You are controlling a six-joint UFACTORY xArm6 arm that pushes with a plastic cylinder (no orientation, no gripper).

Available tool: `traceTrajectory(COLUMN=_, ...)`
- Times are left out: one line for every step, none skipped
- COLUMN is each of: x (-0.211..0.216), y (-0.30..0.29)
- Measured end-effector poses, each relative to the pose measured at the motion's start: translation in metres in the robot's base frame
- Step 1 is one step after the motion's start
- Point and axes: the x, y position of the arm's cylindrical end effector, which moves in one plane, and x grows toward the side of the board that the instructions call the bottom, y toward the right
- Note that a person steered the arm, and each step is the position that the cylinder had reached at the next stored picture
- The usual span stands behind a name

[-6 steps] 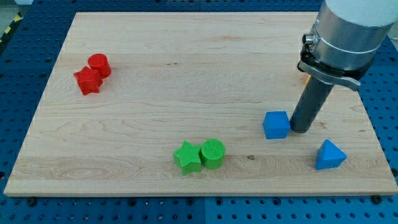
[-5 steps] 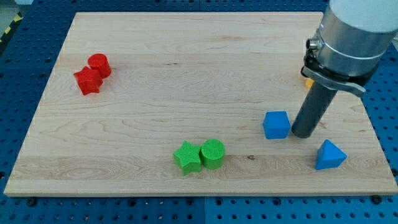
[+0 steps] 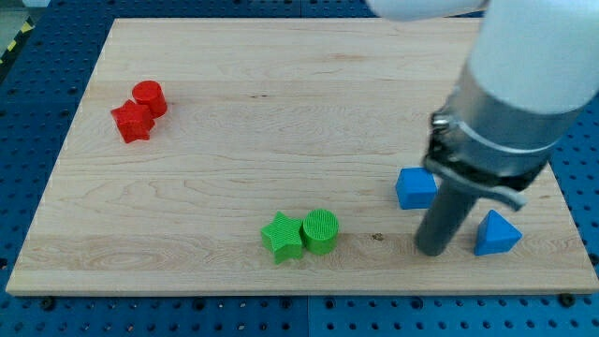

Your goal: Slide the blue cube to the top right corner

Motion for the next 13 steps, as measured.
traceTrajectory(x=-0.013, y=-0.062)
traceTrajectory(x=-0.063, y=-0.095)
traceTrajectory(x=-0.058, y=-0.092)
traceTrajectory(x=-0.039, y=-0.072)
traceTrajectory(x=-0.037, y=-0.032)
traceTrajectory(x=-0.042, y=0.015)
traceTrajectory(x=-0.091, y=0.028)
traceTrajectory(x=-0.11, y=0.028)
traceTrajectory(x=-0.076, y=0.039)
traceTrajectory(x=-0.128, y=0.048)
traceTrajectory(x=-0.2, y=0.048)
traceTrajectory(x=-0.203, y=0.057)
traceTrajectory(x=-0.168, y=0.044)
